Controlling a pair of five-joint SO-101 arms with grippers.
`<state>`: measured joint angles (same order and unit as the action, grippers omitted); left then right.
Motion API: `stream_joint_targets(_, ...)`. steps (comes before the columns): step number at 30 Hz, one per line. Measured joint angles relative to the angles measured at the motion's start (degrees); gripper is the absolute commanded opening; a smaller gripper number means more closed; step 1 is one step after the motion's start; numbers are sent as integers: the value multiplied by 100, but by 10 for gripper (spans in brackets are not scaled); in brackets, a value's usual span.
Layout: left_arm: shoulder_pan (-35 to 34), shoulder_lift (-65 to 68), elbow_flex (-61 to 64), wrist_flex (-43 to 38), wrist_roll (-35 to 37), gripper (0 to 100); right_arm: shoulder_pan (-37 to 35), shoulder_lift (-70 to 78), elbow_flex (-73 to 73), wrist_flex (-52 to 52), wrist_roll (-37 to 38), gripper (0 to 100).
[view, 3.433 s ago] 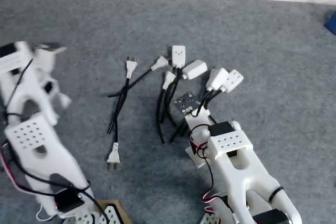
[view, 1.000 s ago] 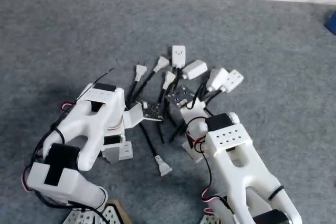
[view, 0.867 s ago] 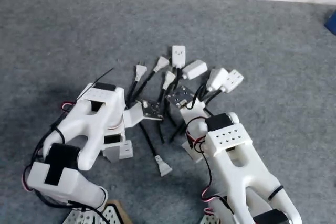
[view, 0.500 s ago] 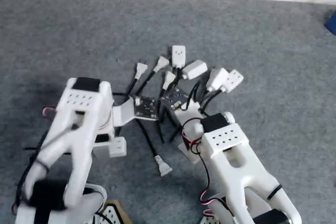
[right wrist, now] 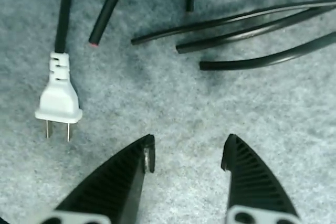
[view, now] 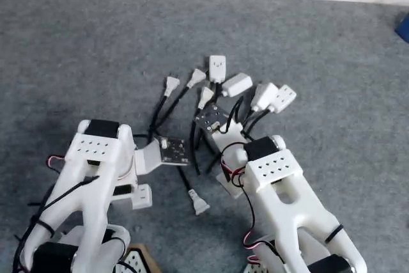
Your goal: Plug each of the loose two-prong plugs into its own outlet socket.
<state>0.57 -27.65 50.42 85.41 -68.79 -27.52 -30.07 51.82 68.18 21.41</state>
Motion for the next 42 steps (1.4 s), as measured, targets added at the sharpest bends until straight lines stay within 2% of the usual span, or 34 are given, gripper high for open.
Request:
stream_joint_targets(2, 0, 0, 0, -44, 141, 306, 0, 0, 0, 18, 0, 217)
stream_joint_targets(11, -35, -18, -343, -44, 273, 288, 0, 0, 0, 26, 0, 217)
stream_joint_targets(14, -501, -18, -914, -44, 290, 288, 0, 0, 0, 26, -114, 217)
stream_joint_targets(19, -1697, -18, -1662, -26, 404, 289, -237, 0, -53, 18, -220, 217)
stream_joint_targets(21, -2075, -18, -1881, -44, 897, 289, -484, 0, -202, 9, -220, 217)
stream_joint_targets(24, -2488, -18, -2048, -123, 2101, 288, -818, 62, -519, 9, -229, 217)
stream_joint_targets(27, -2866, -18, -1952, -404, 3376, 288, -1011, 492, -993, -35, -580, 217)
stream_joint_targets(30, -3024, -18, -1521, -914, 4325, 288, -1108, 1336, -1451, -193, -932, 217)
stream_joint_targets(33, -3042, -18, -1029, -1442, 4853, 288, -1204, 2347, -1802, -273, -1160, 212)
stream_joint_targets(36, -3042, -18, -703, -1767, 5213, 288, -1424, 3156, -1987, -299, -1240, 140)
stream_joint_targets(39, -3042, -18, -404, -1978, 5459, 288, -1582, 3305, -2004, -422, -1257, 57)
stream_joint_targets(42, -3042, -18, -149, -2286, 5512, 288, -1644, 3253, -1943, -457, -1257, 45)
